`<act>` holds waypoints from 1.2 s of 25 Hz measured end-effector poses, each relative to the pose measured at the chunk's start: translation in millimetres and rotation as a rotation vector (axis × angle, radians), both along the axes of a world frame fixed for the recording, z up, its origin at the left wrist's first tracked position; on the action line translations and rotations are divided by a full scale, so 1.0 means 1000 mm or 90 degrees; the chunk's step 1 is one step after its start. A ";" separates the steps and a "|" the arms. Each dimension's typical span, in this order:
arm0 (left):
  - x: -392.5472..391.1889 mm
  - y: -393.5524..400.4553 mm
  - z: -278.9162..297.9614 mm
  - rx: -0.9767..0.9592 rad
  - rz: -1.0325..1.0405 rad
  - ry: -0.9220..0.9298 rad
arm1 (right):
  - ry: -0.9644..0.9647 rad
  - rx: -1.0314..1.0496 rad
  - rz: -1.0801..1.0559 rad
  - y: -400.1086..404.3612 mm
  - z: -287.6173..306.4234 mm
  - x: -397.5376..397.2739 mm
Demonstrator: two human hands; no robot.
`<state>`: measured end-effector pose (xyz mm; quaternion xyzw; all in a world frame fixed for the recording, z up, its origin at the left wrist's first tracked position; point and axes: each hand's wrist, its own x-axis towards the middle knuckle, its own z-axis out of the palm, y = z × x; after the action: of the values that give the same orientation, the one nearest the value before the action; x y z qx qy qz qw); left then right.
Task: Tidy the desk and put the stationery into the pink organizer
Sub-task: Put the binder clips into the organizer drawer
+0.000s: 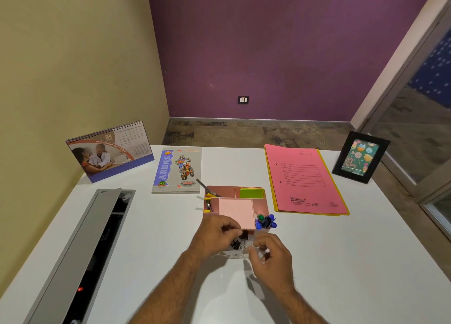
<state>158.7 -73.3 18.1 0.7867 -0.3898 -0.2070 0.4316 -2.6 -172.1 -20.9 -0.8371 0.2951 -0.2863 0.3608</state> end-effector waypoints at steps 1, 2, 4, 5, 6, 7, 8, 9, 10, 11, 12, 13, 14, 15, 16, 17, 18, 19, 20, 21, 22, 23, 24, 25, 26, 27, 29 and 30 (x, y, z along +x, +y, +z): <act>0.002 0.000 -0.001 0.020 -0.025 -0.063 | 0.001 0.023 -0.036 -0.001 -0.002 -0.003; 0.004 0.000 -0.001 0.047 -0.061 -0.140 | 0.007 0.038 -0.075 -0.003 -0.004 -0.005; 0.003 0.000 -0.002 0.120 -0.156 -0.276 | 0.066 0.015 -0.126 -0.008 -0.016 -0.015; 0.001 -0.001 0.000 0.168 -0.199 -0.323 | 0.135 0.004 -0.126 -0.010 -0.025 -0.021; -0.003 -0.003 0.002 0.214 -0.236 -0.358 | 0.225 -0.023 -0.101 -0.012 -0.037 -0.028; -0.006 -0.004 0.001 0.240 -0.261 -0.385 | 0.323 -0.073 -0.069 -0.014 -0.050 -0.035; -0.009 -0.006 0.000 0.264 -0.279 -0.410 | 0.414 -0.134 -0.044 -0.016 -0.065 -0.043; -0.012 -0.007 -0.001 0.284 -0.291 -0.432 | 0.482 -0.174 -0.024 -0.018 -0.079 -0.049; -0.014 -0.008 -0.002 0.298 -0.296 -0.441 | 0.533 -0.187 -0.014 -0.018 -0.089 -0.053; -0.015 -0.008 -0.004 0.300 -0.299 -0.442 | 0.552 -0.177 -0.016 -0.018 -0.096 -0.057; -0.015 -0.007 -0.006 0.300 -0.302 -0.440 | 0.555 -0.173 -0.025 -0.017 -0.101 -0.059; -0.014 -0.006 -0.008 0.298 -0.302 -0.440 | 0.557 -0.168 -0.031 -0.017 -0.105 -0.061; -0.014 -0.006 -0.008 0.299 -0.300 -0.443 | 0.552 -0.173 -0.034 -0.016 -0.107 -0.062; -0.014 -0.005 -0.008 0.297 -0.295 -0.442 | 0.543 -0.189 -0.035 -0.017 -0.110 -0.063; -0.013 -0.005 -0.010 0.285 -0.286 -0.441 | 0.538 -0.207 -0.036 -0.018 -0.112 -0.064; -0.013 -0.003 -0.010 0.265 -0.274 -0.443 | 0.544 -0.210 -0.034 -0.018 -0.111 -0.063; -0.012 -0.002 -0.010 0.246 -0.264 -0.452 | 0.549 -0.209 -0.033 -0.017 -0.111 -0.063; -0.012 0.000 -0.013 0.221 -0.256 -0.474 | 0.549 -0.210 -0.036 -0.018 -0.112 -0.063; -0.011 0.001 -0.015 0.198 -0.238 -0.505 | 0.547 -0.215 -0.042 -0.019 -0.115 -0.062; -0.012 0.002 -0.015 0.196 -0.219 -0.521 | 0.550 -0.217 -0.045 -0.019 -0.116 -0.062; -0.014 0.001 -0.014 0.206 -0.207 -0.516 | 0.553 -0.219 -0.046 -0.019 -0.116 -0.062; -0.015 0.000 -0.011 0.227 -0.202 -0.498 | 0.551 -0.219 -0.047 -0.020 -0.117 -0.062; -0.016 -0.001 -0.009 0.251 -0.198 -0.483 | 0.547 -0.220 -0.047 -0.020 -0.118 -0.062; -0.017 -0.004 -0.009 0.274 -0.195 -0.472 | 0.548 -0.215 -0.045 -0.020 -0.117 -0.062; -0.018 -0.006 -0.009 0.284 -0.188 -0.471 | 0.549 -0.211 -0.045 -0.021 -0.116 -0.061; -0.018 -0.007 -0.007 0.286 -0.184 -0.475 | 0.546 -0.211 -0.046 -0.021 -0.116 -0.061; -0.018 -0.009 -0.005 0.292 -0.186 -0.476 | 0.538 -0.208 -0.046 -0.021 -0.116 -0.060; -0.017 -0.010 -0.004 0.295 -0.187 -0.480 | 0.537 -0.206 -0.045 -0.021 -0.116 -0.060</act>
<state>141.9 -83.5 14.3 0.8190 -0.5706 -0.0468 0.0389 -62.5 -192.9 -136.5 -0.9154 0.3966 0.0253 0.0636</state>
